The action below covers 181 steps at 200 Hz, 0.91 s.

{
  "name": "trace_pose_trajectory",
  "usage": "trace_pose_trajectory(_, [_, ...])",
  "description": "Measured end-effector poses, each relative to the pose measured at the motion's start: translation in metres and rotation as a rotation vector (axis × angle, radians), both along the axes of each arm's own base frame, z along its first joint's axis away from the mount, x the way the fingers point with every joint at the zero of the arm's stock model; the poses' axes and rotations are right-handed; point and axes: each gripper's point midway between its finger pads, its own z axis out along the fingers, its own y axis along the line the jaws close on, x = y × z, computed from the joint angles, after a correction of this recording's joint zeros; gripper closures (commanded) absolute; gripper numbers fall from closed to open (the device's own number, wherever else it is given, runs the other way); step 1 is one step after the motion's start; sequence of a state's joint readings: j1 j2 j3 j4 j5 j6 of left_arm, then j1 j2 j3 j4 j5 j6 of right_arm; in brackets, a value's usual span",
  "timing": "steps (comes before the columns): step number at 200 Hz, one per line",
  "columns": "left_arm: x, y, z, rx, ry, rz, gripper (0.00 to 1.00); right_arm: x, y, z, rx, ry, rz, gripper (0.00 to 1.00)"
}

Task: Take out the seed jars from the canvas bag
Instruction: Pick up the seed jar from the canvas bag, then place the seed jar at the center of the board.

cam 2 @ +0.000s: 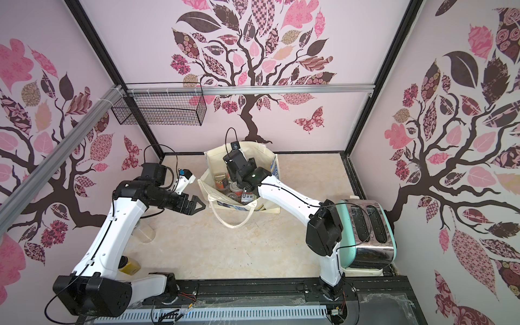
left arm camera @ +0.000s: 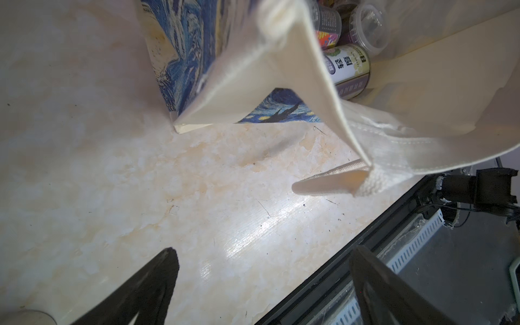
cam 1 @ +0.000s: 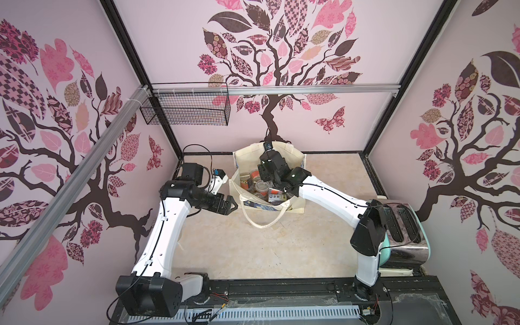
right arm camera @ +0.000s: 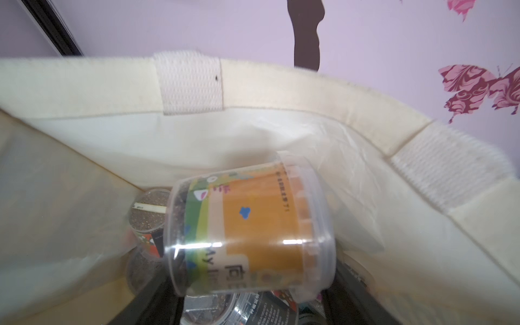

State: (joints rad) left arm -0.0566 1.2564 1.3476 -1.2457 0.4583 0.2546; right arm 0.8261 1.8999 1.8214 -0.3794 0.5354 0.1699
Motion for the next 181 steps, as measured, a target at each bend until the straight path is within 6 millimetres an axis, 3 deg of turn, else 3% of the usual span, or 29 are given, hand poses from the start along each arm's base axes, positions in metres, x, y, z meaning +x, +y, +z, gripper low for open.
trace_pose_trajectory(43, [0.009,0.002,0.042,0.009,-0.085,-0.002,0.02,-0.020,-0.004,0.040,0.085,-0.060,0.084,0.33])
trace_pose_trajectory(111, [0.023,-0.004,0.082,-0.052,-0.122,0.012,0.02,-0.091,-0.004,0.069,0.168,-0.182,0.416,0.36])
trace_pose_trajectory(148, [0.025,-0.003,0.082,-0.059,-0.111,0.031,0.02,-0.146,0.028,0.088,0.153,-0.266,0.651,0.34])
trace_pose_trajectory(181, [0.032,0.013,0.074,-0.008,-0.111,0.091,0.02,-0.207,0.064,0.072,0.141,-0.260,0.870,0.36])
